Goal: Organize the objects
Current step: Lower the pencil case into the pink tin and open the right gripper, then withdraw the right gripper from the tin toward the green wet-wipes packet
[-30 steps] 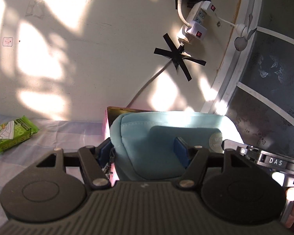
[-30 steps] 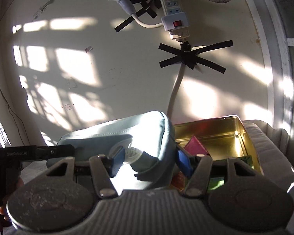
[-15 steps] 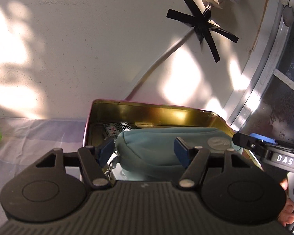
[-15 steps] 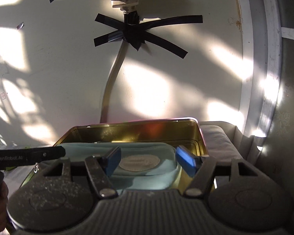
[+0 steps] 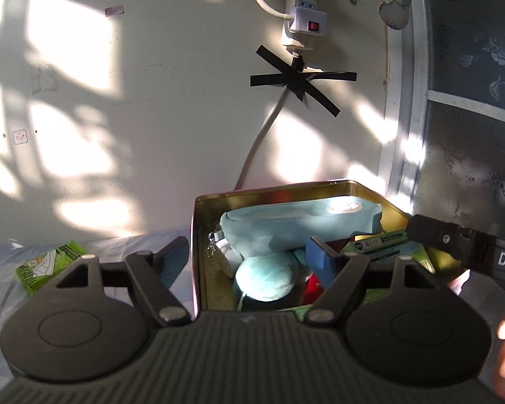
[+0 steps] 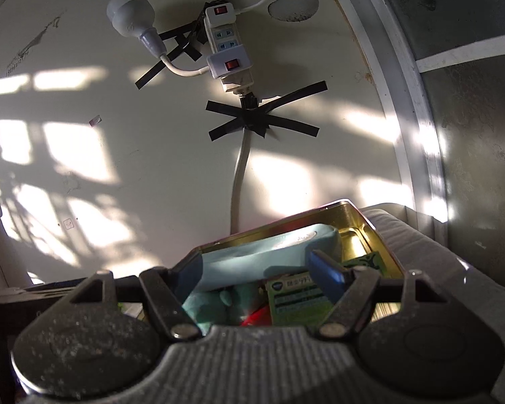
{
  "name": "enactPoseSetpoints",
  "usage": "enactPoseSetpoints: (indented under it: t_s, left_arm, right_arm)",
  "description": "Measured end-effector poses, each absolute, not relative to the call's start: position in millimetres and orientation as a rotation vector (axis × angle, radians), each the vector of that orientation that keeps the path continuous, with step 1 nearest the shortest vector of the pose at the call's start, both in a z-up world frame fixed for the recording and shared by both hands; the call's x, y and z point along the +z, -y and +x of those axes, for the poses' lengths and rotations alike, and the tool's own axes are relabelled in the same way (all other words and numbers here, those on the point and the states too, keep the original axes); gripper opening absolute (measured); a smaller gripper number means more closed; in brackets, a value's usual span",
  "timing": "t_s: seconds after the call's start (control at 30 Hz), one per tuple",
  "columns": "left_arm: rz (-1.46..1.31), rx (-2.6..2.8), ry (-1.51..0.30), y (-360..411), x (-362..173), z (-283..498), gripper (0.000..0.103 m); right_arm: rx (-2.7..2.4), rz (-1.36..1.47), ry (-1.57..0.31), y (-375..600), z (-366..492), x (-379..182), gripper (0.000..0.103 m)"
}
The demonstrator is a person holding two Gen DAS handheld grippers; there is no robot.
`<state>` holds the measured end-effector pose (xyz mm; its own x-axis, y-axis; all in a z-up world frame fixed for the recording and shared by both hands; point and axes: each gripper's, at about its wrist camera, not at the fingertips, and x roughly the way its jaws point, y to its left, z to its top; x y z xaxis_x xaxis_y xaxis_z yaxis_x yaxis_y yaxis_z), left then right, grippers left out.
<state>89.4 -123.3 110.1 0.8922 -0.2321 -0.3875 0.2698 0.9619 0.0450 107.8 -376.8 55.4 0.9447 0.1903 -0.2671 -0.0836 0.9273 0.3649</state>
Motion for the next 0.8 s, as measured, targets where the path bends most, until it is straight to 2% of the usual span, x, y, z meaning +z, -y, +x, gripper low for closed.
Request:
enactPoseSetpoints:
  t_s: [0.33, 0.8]
  left_arm:
    - [0.122, -0.222, -0.452, 96.6, 75.9, 22.2, 0.078]
    - [0.094, -0.183, -0.488, 63.4, 49.9, -1.0, 0.078]
  right_arm:
    - [0.138, 0.378, -0.307, 335.9, 22.1, 29.9, 0.072]
    - [0.166, 0.301, -0.332, 300.6, -9.7, 32.9, 0.074]
